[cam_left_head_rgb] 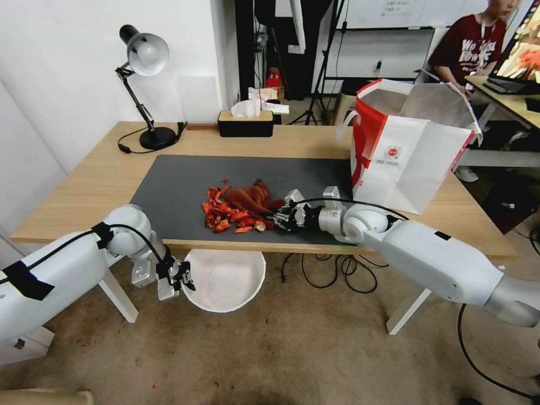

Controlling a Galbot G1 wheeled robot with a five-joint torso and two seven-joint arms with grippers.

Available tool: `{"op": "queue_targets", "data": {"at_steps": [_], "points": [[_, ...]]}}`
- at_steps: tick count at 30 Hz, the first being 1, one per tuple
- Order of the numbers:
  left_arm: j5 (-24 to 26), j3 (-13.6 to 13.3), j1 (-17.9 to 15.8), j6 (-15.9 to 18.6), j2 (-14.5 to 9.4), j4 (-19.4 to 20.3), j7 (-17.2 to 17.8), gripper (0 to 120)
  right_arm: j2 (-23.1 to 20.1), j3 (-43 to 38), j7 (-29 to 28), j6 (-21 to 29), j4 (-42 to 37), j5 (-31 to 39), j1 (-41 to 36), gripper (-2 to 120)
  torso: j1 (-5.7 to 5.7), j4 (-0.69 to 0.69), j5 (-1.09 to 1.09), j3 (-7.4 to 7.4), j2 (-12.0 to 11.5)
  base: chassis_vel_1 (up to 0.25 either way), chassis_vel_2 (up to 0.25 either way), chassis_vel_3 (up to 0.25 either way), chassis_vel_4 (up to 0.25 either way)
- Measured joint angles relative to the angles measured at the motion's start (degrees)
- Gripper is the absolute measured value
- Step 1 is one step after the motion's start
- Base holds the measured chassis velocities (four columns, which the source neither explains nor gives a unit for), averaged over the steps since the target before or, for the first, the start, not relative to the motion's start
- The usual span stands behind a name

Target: Sweep shrimp from table into container with towel, then put container into takeout bag.

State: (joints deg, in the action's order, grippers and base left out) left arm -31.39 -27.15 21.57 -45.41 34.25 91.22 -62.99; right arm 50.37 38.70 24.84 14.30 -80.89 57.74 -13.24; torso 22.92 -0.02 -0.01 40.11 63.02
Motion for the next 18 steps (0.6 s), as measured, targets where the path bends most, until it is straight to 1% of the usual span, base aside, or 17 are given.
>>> {"op": "queue_targets", "data": {"at_steps": [4,5,7,8,10,12,14,18], "points": [[1.5,-4.5,-4.3,1.0,0.7,0.2,-0.4,0,-0.6,-0.1,-0.5,0.2,-1.6,0.3,-0.5,8,0.00,0.00,0.01,0.00,0.0,0.000,0.000,0.000,0.000],[1.5,-4.5,-4.3,1.0,0.7,0.2,-0.4,0,-0.6,-0.1,-0.5,0.2,-1.6,0.3,-0.5,8,0.00,0.00,0.01,0.00,0.0,0.000,0.000,0.000,0.000],[2.2,-6.1,-6.2,1.3,1.2,-0.1,-0.7,0,-0.8,-0.4,-0.7,0.4,-2.2,0.3,-1.0,8,0.00,0.01,0.02,0.00,0.0,0.000,0.000,0.000,0.000],[2.2,-6.1,-6.2,1.3,1.2,-0.1,-0.7,0,-0.8,-0.4,-0.7,0.4,-2.2,0.3,-1.0,8,0.00,0.01,0.02,0.00,0.0,0.000,0.000,0.000,0.000],[3.3,-7.9,-8.6,1.5,1.5,-0.7,-1.1,0,-1.3,-1.0,-0.8,0.4,-3.2,0.4,-1.9,8,0.01,0.02,0.02,0.00,0.0,0.000,0.000,0.000,0.000],[3.7,-8.4,-9.2,1.6,1.6,-0.8,-1.2,0,-1.5,-1.2,-0.9,0.4,-3.5,0.4,-2.2,8,0.00,0.03,0.02,0.00,0.0,0.000,0.000,0.000,0.000],[4.4,-9.4,-10.7,1.7,1.7,-1.3,-1.4,0,-2.0,-1.8,-0.9,0.4,-4.5,0.4,-3.2,8,0.00,0.03,0.02,0.00,0.0,0.000,0.000,0.000,0.000],[5.0,-10.1,-11.7,1.7,1.6,-1.5,-1.6,0,-2.8,-2.5,-0.9,0.4,-5.7,0.3,-4.3,8,0.01,0.04,0.01,0.00,0.0,0.000,0.000,0.000,0.000]]}}
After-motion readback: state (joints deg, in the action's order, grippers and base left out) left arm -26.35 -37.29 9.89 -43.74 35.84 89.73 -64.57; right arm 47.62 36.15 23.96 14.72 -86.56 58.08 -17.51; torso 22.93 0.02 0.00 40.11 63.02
